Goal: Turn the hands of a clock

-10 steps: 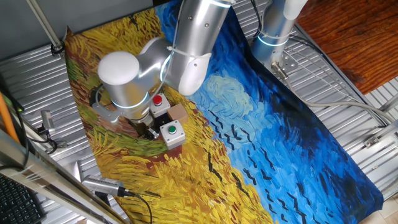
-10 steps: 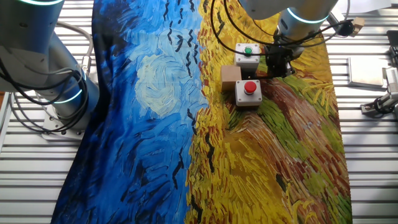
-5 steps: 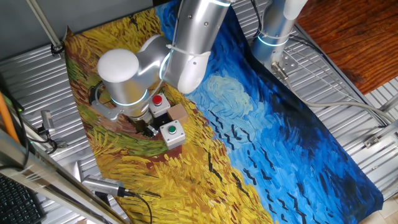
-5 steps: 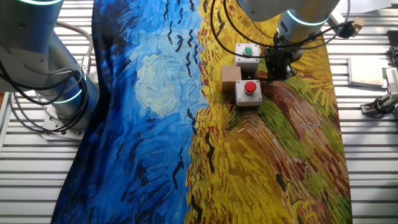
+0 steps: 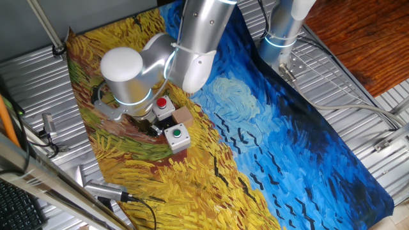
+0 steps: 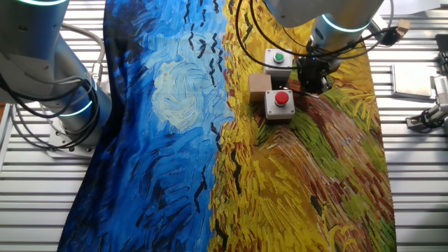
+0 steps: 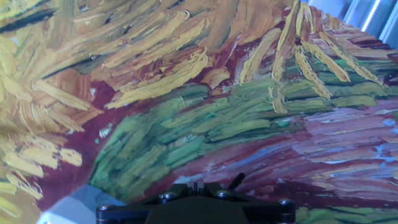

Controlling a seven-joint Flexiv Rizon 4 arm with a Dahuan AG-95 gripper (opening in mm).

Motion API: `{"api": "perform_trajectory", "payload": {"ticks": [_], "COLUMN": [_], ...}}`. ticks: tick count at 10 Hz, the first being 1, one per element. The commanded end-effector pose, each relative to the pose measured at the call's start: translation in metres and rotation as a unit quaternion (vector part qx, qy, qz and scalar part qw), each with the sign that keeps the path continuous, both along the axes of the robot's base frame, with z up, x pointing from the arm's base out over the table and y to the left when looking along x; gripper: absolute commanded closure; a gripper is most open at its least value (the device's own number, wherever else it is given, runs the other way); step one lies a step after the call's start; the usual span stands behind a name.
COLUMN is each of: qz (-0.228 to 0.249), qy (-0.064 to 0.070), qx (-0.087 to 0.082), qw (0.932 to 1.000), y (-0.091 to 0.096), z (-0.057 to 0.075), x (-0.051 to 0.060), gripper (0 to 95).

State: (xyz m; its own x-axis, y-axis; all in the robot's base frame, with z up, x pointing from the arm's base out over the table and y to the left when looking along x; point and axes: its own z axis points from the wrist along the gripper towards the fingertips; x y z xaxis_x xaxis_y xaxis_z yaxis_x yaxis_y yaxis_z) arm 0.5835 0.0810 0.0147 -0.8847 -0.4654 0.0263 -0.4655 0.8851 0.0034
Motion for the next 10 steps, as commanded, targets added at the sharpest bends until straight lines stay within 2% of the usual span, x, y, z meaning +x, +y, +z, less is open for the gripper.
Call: {"api": "perform_trajectory", "payload": {"ticks": [1,10], "qz": [0.005,0.017], "qy": [0.001,0.004], "qx": [-0.003,-0.010], "qw": [1.0000,0.9998], "y": [-0.004,-0.022], "z": [0.001,0.005], "x": [-0.001,-0.010], "gripper": [95.0,95.0]}}
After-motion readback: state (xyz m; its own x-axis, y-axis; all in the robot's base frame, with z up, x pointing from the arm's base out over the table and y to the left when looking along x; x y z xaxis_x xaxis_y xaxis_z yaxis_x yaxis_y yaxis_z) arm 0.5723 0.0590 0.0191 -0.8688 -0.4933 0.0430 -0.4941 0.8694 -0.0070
